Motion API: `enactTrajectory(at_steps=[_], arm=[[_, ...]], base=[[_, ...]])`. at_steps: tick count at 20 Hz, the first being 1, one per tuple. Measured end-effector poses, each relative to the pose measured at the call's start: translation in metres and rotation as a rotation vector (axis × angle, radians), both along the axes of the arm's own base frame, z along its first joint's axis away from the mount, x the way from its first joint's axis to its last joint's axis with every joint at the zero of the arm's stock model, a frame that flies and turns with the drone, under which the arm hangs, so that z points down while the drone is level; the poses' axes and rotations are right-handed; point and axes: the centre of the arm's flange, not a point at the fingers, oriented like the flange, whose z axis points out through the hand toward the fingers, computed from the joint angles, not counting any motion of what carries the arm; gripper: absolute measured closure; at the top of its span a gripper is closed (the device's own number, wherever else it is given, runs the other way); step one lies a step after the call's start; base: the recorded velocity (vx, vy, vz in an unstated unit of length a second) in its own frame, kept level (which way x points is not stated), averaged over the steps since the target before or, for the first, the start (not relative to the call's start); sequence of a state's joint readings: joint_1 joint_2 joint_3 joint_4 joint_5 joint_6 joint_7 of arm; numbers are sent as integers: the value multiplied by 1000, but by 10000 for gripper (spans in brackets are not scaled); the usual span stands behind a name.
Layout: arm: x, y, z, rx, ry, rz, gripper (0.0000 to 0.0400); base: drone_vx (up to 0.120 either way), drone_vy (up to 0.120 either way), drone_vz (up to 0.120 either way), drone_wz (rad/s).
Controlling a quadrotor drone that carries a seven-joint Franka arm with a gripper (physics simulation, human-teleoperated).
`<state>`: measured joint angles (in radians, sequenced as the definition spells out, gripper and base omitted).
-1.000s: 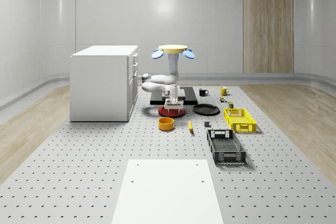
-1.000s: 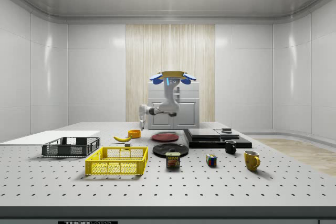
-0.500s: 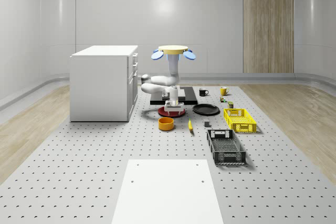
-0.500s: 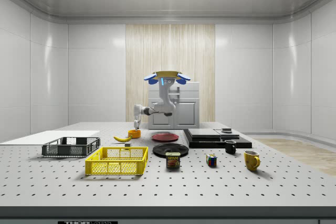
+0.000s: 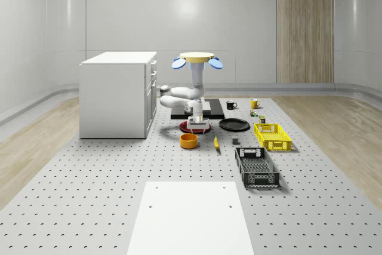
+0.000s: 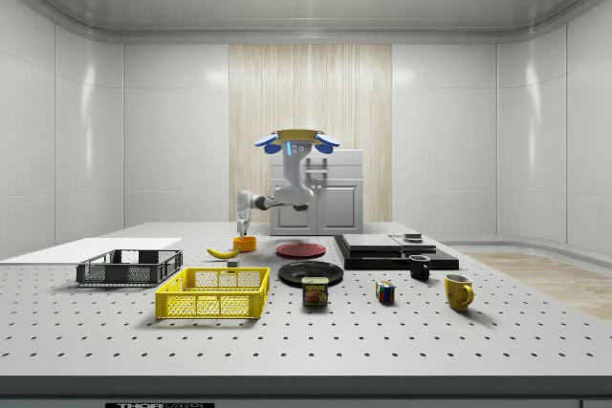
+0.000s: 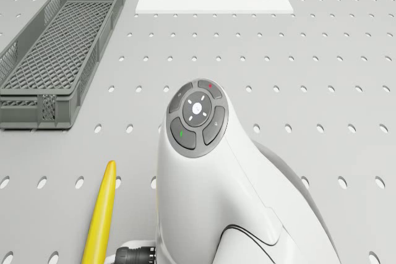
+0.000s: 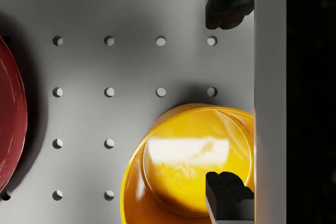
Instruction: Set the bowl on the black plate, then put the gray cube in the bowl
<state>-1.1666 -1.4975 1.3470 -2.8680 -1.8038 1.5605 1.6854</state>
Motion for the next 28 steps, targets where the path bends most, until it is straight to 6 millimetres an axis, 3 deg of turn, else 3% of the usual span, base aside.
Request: enactTrajectory(at_steps=[17, 28], arm=[[0, 9, 39, 0, 0, 0, 0], [8, 10, 46, 0, 0, 0, 0]], base=[[0, 0, 0, 0], [0, 0, 0, 0]])
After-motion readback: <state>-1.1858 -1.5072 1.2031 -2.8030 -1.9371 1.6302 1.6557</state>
